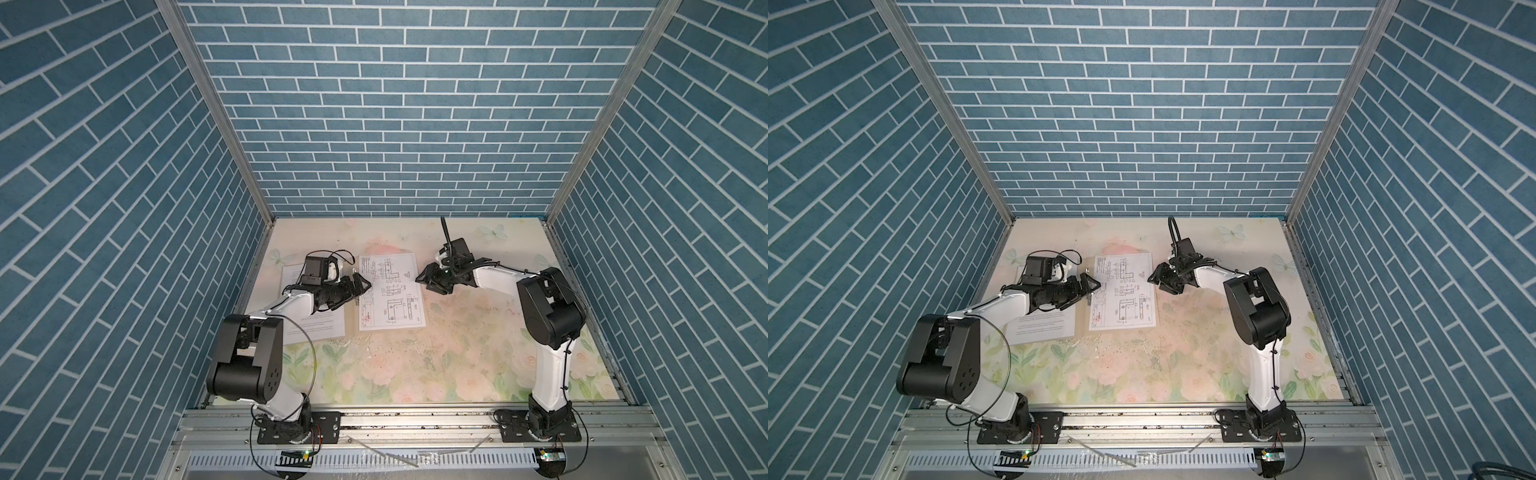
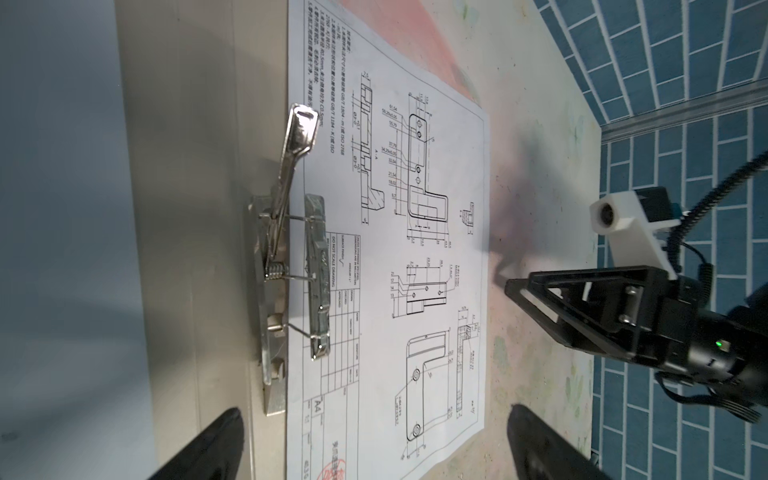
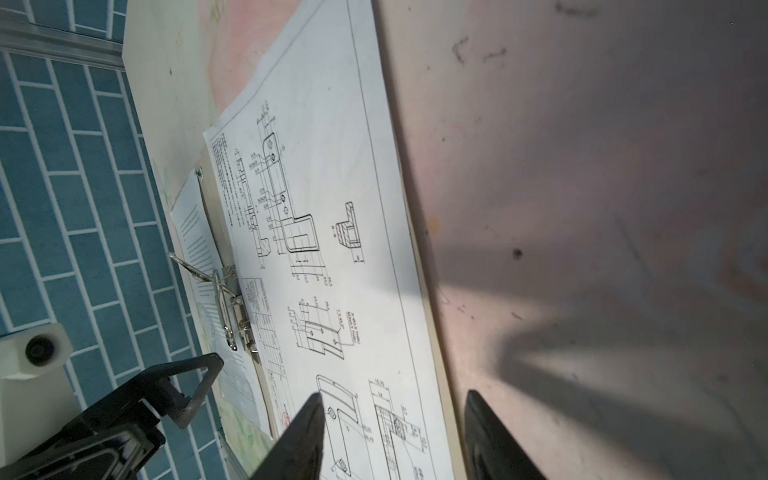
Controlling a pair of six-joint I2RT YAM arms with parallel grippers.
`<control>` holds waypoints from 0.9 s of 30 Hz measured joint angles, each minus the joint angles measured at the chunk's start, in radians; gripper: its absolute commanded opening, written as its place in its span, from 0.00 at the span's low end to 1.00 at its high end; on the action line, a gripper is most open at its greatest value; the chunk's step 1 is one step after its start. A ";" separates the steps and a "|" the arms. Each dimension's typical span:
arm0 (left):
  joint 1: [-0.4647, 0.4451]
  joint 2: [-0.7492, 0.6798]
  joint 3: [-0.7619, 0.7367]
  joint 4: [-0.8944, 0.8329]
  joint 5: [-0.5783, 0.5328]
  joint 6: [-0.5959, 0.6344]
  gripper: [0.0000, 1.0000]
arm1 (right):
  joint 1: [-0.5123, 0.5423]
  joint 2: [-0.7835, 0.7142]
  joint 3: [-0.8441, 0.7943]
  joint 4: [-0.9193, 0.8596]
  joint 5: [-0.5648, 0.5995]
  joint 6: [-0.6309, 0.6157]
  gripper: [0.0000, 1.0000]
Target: Put the files into the folder
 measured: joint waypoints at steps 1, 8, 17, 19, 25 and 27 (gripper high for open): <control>0.000 0.021 0.008 0.000 -0.002 0.002 1.00 | 0.000 -0.006 0.000 0.000 0.008 -0.007 0.54; 0.000 0.091 0.034 0.006 -0.005 0.003 1.00 | 0.000 -0.018 -0.008 0.002 0.033 -0.033 0.54; -0.023 0.146 0.085 0.035 0.000 0.003 1.00 | -0.005 -0.023 -0.036 0.001 0.051 -0.046 0.54; -0.030 0.155 0.089 0.040 0.002 0.003 1.00 | -0.007 -0.024 -0.043 0.000 0.056 -0.057 0.55; -0.066 0.158 0.100 0.041 -0.001 0.002 1.00 | -0.023 -0.035 -0.072 0.001 0.070 -0.080 0.55; -0.084 0.159 0.100 0.042 -0.001 0.001 1.00 | -0.033 -0.050 -0.098 0.001 0.074 -0.084 0.56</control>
